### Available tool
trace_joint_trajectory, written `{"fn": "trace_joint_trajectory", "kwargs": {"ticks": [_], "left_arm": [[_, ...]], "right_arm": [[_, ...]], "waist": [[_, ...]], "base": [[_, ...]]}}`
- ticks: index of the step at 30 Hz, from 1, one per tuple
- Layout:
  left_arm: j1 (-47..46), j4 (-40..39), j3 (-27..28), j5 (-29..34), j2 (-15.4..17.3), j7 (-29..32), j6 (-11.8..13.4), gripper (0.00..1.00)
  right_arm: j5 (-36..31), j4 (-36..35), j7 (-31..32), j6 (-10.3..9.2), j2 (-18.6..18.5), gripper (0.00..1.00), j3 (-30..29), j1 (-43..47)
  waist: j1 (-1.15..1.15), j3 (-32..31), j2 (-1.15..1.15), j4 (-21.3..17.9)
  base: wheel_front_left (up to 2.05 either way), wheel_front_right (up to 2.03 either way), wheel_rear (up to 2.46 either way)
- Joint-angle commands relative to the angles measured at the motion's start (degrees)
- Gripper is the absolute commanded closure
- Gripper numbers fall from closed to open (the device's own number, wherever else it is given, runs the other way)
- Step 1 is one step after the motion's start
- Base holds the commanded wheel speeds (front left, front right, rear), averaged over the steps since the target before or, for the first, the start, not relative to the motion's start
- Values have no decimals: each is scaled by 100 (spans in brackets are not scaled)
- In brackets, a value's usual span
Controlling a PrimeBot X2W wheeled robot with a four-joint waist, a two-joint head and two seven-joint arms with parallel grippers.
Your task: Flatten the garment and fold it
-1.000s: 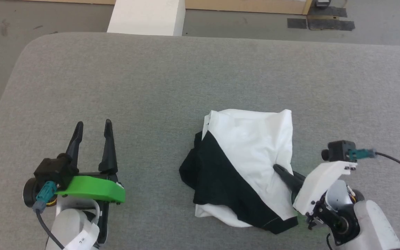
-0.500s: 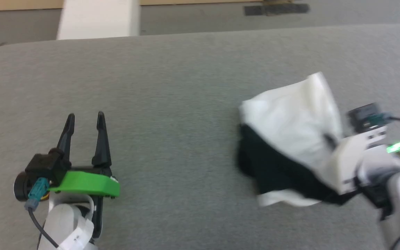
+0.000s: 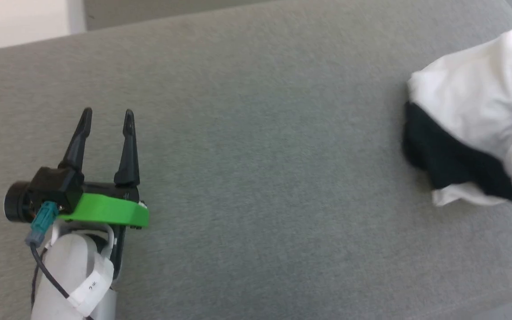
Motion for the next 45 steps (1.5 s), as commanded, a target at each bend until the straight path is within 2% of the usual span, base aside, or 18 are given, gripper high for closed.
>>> {"fn": "trace_joint_trajectory", "kwargs": {"ticks": [1,12,22,23,24,25,31,34,39,45], "left_arm": [[-133,-28,-35,79,82,0,-39,0],[-387,-188,-244,113,323,226,-39,0],[-375,-170,-349,62,322,202,6,0],[-351,-152,-356,54,306,189,18,0],[-329,-136,-360,45,298,179,26,0],[-302,-115,-357,34,287,164,40,0],[-139,98,-339,-82,247,92,49,0],[-15,193,-346,-140,169,53,70,0],[253,323,-338,-234,25,9,122,0],[506,404,-299,-386,-125,-15,150,0]], "right_arm": [[-150,180,-138,-11,-21,100,-86,-208],[-1039,1565,-1109,-11,-12,100,-765,-1323],[-1698,2154,-1230,-11,249,100,-1204,-1838],[-1763,2223,-1197,-11,261,71,-1277,-1829],[-1819,2268,-1152,-11,273,29,-1345,-1815],[-1886,2298,-1101,-11,295,0,-1436,-1797],[-2103,2368,-1044,-11,378,0,-1790,-1608],[-1959,2320,-1207,-11,487,0,-1861,-1477],[-1240,2032,-1942,-11,729,0,-1608,-1147],[43,1136,-2811,-11,986,0,-1006,-431]], "waist": [[0,401,0,-376],[0,803,0,-294],[0,774,0,-36],[0,730,0,-15],[0,689,0,-3],[0,633,0,11],[0,184,0,66],[0,-105,0,122],[0,-611,0,289],[0,-1068,0,628]], "base": [[0,0,0],[0,0,0],[0,0,0],[0,0,0],[0,0,0],[0,0,0],[0,0,0],[0,0,0],[0,0,0],[0,0,0]]}}
